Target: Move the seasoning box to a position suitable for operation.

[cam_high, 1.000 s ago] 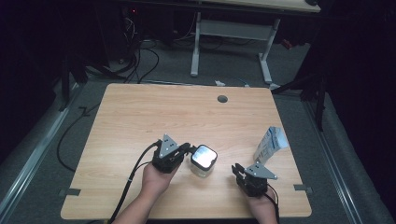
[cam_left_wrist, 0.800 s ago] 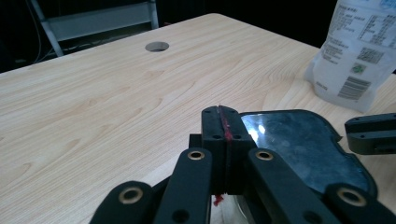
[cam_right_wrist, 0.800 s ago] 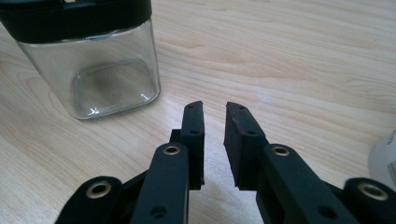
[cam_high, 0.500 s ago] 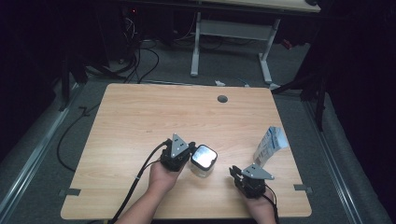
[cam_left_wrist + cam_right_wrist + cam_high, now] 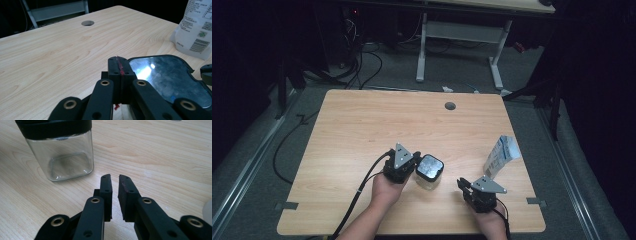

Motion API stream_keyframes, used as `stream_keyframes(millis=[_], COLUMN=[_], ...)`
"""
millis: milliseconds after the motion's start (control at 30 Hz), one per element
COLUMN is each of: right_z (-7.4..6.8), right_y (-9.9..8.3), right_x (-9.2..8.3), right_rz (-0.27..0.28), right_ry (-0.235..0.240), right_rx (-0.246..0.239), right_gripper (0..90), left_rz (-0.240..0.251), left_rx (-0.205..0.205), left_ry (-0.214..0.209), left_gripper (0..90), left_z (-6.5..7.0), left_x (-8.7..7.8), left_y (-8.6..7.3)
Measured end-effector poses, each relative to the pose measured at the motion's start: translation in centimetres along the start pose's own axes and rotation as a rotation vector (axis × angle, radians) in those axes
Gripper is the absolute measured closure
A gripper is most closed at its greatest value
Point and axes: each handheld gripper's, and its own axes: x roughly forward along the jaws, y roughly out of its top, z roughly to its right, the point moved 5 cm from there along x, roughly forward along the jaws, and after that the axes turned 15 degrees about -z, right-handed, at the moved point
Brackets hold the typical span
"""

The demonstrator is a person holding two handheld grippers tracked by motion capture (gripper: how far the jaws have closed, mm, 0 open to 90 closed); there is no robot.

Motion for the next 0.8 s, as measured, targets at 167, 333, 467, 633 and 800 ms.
stream_keyframes(millis=[167,333,467,633,800], right_z=[-0.09,-0.25,-0.35,-0.36,-0.48], right_y=[-0.05,-0.06,-0.06,-0.05,-0.05], right_x=[0.09,0.19,0.24,0.23,0.25], right_rz=[-0.002,-0.004,-0.004,-0.004,-0.004], right_ry=[0.003,0.004,0.006,0.006,0.012], right_rx=[-0.001,-0.009,-0.011,-0.012,-0.014], right_gripper=[81.7,82.1,82.1,82.4,82.9], left_rz=[0.005,0.011,0.012,0.017,0.017], left_rx=[-0.006,-0.009,-0.018,-0.030,-0.034], left_ry=[-0.010,-0.008,-0.008,-0.017,-0.018], left_gripper=[90.0,90.0,90.0,90.0,90.0], left_z=[-0.02,0.02,-0.11,-0.15,-0.19], left_x=[0.00,0.01,0.04,0.06,0.08], left_y=[-0.02,-0.07,-0.11,-0.12,-0.14])
